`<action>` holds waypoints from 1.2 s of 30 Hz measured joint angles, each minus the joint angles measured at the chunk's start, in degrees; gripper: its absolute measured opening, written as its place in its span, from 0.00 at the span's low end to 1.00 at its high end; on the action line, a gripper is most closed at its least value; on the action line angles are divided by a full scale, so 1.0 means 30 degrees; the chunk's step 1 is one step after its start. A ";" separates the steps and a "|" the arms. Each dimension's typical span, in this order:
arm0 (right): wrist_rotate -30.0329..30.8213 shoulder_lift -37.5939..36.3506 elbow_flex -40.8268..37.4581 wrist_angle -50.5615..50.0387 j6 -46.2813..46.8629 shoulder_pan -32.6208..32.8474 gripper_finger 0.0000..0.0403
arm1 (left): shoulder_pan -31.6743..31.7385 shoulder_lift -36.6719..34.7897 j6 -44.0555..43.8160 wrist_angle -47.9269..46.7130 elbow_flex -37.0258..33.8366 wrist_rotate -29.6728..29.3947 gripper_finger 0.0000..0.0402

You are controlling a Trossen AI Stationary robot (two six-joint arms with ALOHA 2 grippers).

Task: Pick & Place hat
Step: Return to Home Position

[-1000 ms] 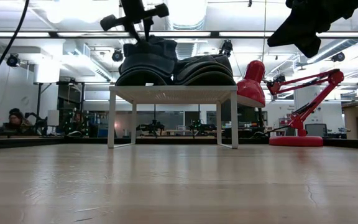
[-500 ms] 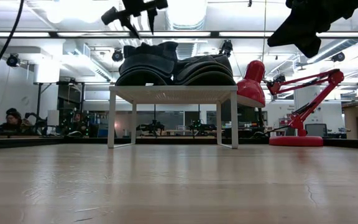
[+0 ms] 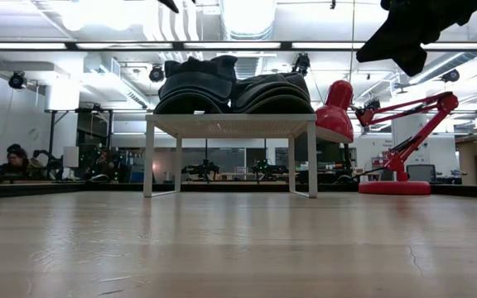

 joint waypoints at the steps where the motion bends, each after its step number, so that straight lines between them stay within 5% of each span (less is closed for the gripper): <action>1: 0.0005 -0.0001 0.0000 0.0004 -0.0204 0.0000 0.07 | -0.0450 -0.0170 0.0332 -0.0200 -0.0120 0.0003 0.51; 16: -0.0155 -0.0001 0.0000 -0.0023 -0.1774 0.0000 0.07 | -0.6881 -0.2705 -0.2934 -0.0516 -0.6072 -0.0287 0.51; 23: -0.1562 -0.0119 0.0000 0.0000 -0.2176 0.0000 0.07 | -0.9449 -0.5876 -0.3147 0.5165 -1.2074 -0.1021 0.51; 31: -0.1552 -0.0693 0.0117 0.0140 -0.2487 0.0000 0.07 | -0.9794 -1.1412 0.0115 1.2435 -1.9524 -0.0682 0.51; 36: -0.1411 -0.1341 0.0117 0.0152 -0.2503 -0.0048 0.07 | -0.9772 -1.4845 0.2840 1.6104 -2.3397 0.1382 0.51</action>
